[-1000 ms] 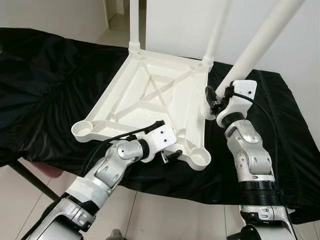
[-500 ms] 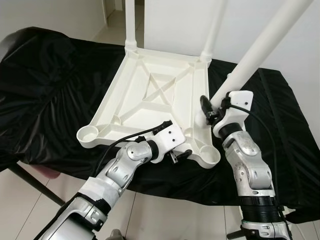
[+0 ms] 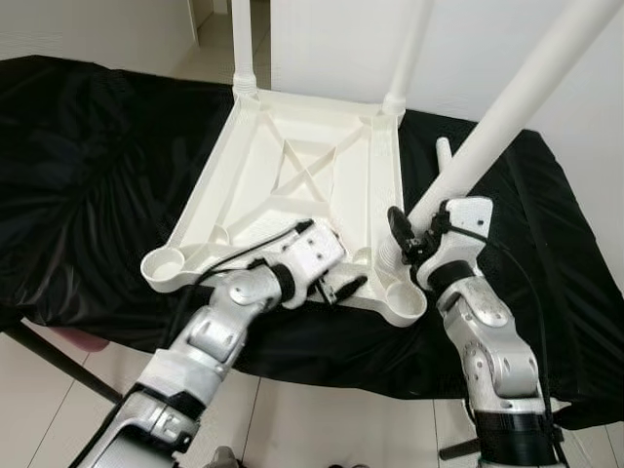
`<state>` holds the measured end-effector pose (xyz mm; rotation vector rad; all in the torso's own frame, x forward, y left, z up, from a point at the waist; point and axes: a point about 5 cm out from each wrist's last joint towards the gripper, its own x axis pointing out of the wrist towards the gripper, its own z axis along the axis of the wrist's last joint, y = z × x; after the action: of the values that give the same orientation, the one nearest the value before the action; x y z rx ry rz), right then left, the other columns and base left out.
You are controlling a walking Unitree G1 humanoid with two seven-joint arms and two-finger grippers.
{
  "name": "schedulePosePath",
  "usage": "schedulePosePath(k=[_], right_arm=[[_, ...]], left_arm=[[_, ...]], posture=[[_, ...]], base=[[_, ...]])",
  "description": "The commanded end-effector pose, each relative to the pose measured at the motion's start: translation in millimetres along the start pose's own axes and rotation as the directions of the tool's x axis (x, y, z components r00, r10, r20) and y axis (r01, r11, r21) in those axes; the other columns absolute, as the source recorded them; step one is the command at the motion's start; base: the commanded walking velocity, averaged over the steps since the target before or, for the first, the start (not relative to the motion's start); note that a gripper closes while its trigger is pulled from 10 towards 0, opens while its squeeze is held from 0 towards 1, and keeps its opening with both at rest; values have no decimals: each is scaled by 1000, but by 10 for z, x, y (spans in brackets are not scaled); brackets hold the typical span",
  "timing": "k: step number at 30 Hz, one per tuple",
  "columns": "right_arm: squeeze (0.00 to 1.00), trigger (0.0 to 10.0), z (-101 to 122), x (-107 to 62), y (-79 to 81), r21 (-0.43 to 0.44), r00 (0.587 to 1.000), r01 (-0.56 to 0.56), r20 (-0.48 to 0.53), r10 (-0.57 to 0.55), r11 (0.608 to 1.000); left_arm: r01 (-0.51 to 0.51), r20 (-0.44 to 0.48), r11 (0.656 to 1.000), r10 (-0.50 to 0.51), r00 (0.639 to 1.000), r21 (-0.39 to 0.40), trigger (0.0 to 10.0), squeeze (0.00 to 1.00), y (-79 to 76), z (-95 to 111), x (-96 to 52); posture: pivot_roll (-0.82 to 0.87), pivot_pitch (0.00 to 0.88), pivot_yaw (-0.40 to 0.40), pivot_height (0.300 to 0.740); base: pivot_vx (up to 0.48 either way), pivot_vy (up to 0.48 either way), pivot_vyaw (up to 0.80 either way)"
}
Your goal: Building children table
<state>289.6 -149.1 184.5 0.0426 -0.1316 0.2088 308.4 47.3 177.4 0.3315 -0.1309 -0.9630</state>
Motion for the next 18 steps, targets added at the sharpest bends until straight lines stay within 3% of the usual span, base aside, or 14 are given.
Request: schedulePosePath(k=[1, 5, 18], right_arm=[[0, 10000, 3, -46, 39, -18, 1000, -5, -1, 5, 1000], [0, 10000, -45, -106, 56, -22, 1000, -3, -26, 2, 1000], [0, 10000, -58, -285, 66, -54, 998, -11, -57, 8, 998]], left_arm=[[11, 38, 998, -9, 999, -56, 10000, 0, -27, 59, -45], [2, 56, 995, 4, 998, -102, 10000, 0, -24, 94, -85], [-41, 35, 994, 45, 998, -102, 10000, 0, 38, 86, -133]], posture=[[95, 87, -54, 740], [98, 83, -57, 740], [92, 62, -72, 740]], base=[[0, 0, 0], [0, 0, 0], [0, 0, 0]])
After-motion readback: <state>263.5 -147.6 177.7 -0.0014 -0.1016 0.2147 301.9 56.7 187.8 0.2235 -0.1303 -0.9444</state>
